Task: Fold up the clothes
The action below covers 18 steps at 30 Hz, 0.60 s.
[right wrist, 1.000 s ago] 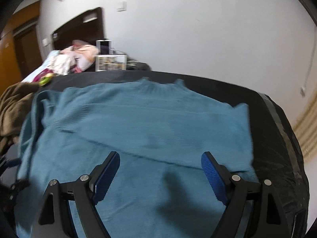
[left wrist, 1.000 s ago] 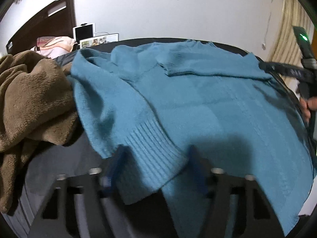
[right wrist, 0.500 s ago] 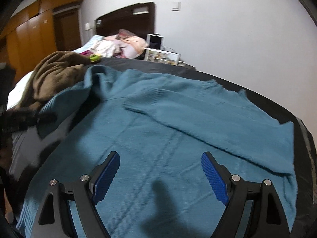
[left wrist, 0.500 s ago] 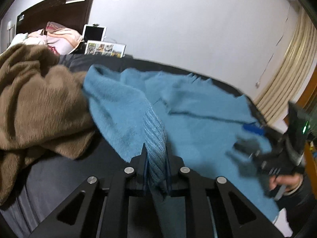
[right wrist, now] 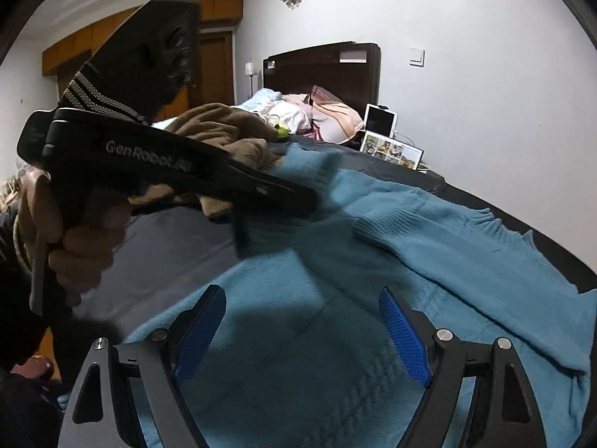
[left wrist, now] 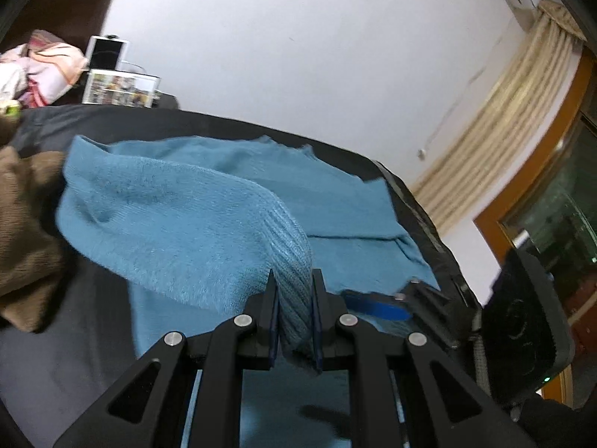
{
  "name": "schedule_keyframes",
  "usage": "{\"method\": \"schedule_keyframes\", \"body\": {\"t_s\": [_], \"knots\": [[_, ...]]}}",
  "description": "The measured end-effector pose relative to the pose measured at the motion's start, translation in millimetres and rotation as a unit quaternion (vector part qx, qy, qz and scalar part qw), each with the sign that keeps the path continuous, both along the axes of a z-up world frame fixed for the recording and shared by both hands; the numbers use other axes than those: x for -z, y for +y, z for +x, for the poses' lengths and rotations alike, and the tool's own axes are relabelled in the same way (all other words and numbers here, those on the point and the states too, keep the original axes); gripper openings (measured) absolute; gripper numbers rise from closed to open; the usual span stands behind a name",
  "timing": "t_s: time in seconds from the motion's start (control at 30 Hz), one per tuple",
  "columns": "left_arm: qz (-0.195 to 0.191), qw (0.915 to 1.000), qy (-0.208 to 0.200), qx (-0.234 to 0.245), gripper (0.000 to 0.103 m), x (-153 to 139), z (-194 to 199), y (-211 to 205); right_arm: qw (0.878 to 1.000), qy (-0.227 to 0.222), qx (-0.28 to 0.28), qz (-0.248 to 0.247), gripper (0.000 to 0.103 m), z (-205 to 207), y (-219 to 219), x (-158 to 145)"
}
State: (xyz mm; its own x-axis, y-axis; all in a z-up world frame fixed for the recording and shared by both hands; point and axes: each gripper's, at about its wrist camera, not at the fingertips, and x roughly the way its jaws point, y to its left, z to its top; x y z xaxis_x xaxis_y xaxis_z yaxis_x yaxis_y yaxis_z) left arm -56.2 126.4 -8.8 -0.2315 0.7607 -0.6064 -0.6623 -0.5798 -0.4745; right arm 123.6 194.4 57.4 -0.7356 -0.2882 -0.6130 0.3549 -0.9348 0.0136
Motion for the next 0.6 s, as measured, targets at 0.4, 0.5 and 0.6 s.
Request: {"method": "schedule_keyframes", "body": {"t_s": [0.4,0.5,0.6], "knots": [[-0.003,0.9989,-0.042,0.021,0.078,20.7,-5.4,30.3,0.986,-0.086,0.064,-0.126,0.086,-17.4,59.5,29.4],[0.005,0.9991,-0.041,0.005,0.078,19.7,-10.7,19.2,0.979,-0.106,0.077,-0.157,0.086,-22.5,73.6,36.4],[0.006,0.9991,-0.036,-0.020,0.079,20.8,-18.5,3.9,0.977,-0.116,0.099,-0.148,0.086,-24.4,77.8,41.1]]}}
